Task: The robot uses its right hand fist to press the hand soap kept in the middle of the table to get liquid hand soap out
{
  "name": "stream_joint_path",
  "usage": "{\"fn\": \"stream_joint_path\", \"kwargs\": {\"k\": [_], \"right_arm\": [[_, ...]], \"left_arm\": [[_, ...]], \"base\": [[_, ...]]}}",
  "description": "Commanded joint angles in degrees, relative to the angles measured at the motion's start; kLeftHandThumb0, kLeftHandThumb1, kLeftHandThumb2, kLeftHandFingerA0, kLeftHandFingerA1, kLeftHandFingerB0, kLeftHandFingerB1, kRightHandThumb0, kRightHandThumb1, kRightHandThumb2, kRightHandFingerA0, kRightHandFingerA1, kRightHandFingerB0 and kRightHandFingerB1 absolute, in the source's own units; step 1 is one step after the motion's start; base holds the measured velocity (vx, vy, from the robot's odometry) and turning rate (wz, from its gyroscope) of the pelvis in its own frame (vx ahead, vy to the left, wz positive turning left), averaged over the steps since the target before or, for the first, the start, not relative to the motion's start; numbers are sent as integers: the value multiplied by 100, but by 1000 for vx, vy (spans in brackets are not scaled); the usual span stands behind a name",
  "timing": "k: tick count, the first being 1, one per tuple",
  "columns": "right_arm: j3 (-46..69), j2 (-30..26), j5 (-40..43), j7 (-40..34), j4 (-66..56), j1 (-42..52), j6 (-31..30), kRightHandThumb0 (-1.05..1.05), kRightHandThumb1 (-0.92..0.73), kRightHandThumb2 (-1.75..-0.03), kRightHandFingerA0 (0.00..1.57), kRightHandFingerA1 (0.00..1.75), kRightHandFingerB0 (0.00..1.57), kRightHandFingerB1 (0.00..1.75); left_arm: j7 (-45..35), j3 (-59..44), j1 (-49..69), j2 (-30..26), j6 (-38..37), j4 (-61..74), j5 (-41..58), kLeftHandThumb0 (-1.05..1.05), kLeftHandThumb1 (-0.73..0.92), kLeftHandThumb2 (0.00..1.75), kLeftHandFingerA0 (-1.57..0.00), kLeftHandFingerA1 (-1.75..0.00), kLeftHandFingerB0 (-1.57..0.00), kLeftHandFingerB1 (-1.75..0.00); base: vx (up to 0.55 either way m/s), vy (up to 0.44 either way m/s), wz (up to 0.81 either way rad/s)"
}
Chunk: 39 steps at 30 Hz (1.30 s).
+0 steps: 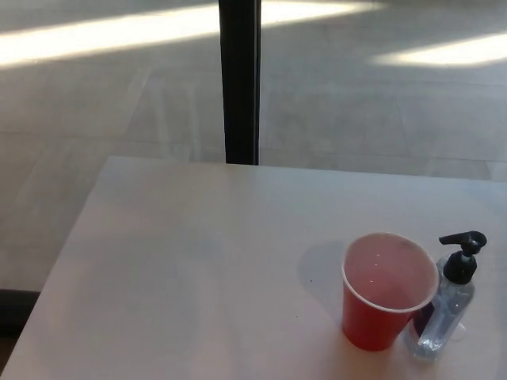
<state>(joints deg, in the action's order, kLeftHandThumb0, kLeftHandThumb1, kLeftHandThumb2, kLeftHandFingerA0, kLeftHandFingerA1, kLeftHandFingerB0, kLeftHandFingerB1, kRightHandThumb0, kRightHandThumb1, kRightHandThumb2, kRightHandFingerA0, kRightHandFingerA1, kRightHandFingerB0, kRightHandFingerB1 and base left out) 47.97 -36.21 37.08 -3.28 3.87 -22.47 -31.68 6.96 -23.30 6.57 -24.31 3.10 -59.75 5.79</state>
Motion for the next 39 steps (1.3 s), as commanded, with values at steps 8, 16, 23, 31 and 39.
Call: {"fn": "stream_joint_path", "kwargs": {"k": [8,16,23,31,39], "right_arm": [[1463,598,-774,-1611,3087,1556,2075,-27,-55,-105,109,175,85,118],[1598,894,-703,-1997,4124,1675,2455,-37,-58,-79,110,175,82,148],[1115,1137,-1021,-1992,4138,2075,2338,-38,-76,-67,86,125,59,64],[878,1123,-884,-1802,4551,2020,2616,-42,-69,-63,92,150,56,78],[687,1007,-868,-1591,4563,1899,2767,-34,-66,-80,97,153,80,73]], "left_arm": [[-6,-68,58,-105,-69,-121,86,-24,55,113,-64,-83,-49,-75],[85,-45,-77,-98,15,-91,60,-25,54,113,-70,-86,-50,-75],[81,-65,-15,-72,6,27,80,-25,55,113,-66,-85,-49,-75],[91,-118,-117,4,-6,30,118,-25,55,113,-67,-85,-48,-74],[135,-23,-471,123,-101,-146,80,-26,53,113,-71,-87,-51,-75]], "base": [[0,0,0],[0,0,0],[0,0,0],[0,0,0],[0,0,0]]}}
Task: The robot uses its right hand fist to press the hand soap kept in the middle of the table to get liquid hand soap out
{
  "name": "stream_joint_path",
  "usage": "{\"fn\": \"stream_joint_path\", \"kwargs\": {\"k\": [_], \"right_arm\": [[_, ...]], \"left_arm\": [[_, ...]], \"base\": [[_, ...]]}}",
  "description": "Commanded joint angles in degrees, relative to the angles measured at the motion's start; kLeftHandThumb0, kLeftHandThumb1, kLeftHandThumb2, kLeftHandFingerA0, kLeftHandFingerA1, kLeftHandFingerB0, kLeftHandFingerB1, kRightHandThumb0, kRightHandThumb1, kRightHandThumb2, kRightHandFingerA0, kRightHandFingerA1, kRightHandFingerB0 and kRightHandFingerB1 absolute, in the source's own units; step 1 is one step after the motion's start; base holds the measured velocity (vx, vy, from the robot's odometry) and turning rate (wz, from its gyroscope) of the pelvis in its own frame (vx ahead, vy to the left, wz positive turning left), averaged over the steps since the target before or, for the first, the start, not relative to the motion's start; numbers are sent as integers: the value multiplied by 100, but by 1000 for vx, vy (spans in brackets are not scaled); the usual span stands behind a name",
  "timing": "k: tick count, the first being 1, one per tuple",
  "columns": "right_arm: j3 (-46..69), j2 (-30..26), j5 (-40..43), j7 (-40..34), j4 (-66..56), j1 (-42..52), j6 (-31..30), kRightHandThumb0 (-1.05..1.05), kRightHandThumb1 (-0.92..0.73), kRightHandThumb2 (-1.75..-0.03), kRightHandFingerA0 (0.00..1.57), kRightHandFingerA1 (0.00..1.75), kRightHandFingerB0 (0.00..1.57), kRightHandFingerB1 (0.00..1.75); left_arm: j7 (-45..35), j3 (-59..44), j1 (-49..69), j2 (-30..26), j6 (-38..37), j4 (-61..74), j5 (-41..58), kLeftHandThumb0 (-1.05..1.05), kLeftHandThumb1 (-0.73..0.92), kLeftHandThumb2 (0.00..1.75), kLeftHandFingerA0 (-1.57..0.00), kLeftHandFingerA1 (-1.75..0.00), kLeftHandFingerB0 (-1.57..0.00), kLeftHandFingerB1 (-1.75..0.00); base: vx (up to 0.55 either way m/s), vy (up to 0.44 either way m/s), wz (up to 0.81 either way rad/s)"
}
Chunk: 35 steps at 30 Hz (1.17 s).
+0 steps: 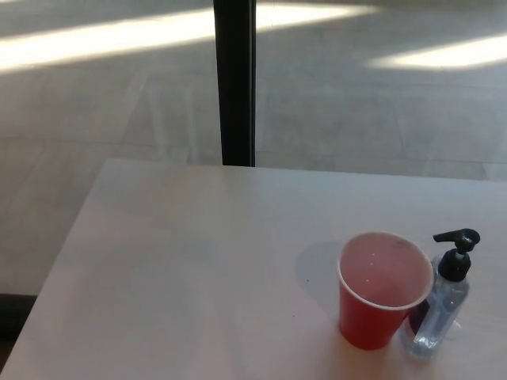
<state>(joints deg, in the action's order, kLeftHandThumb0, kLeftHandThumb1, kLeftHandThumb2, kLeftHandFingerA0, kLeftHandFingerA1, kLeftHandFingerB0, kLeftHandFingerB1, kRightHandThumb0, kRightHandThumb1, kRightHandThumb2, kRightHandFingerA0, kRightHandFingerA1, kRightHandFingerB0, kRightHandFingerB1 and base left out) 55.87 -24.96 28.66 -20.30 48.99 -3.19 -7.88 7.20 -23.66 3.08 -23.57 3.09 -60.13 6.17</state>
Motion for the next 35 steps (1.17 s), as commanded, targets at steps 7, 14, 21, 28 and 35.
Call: {"fn": "stream_joint_path", "kwargs": {"k": [7,14,21,28,35], "right_arm": [[-194,-250,74,556,39,83,363,-17,-46,-106,103,136,90,75],[-342,-382,29,502,251,-73,394,-29,-58,-82,99,147,93,76],[-365,-439,120,503,211,-190,303,-17,-49,-106,102,150,93,80],[-412,-425,125,461,40,-157,181,-17,-53,-96,98,150,95,76],[-411,-282,149,493,-194,48,149,-18,-49,-97,102,152,94,79]], "left_arm": [[131,73,-252,116,-195,-250,26,-25,52,113,-74,-89,-52,-76],[149,38,-340,126,-109,-226,77,-26,53,112,-73,-88,-51,-75],[164,45,-407,176,-130,-201,90,-24,53,114,-68,-85,-50,-76],[139,128,-438,181,-157,-142,66,-25,52,114,-69,-86,-53,-77],[183,152,-363,154,-62,-25,56,-24,52,113,-74,-88,-53,-77]], "base": [[0,0,0],[0,0,0],[0,0,0],[0,0,0],[0,0,0]]}}
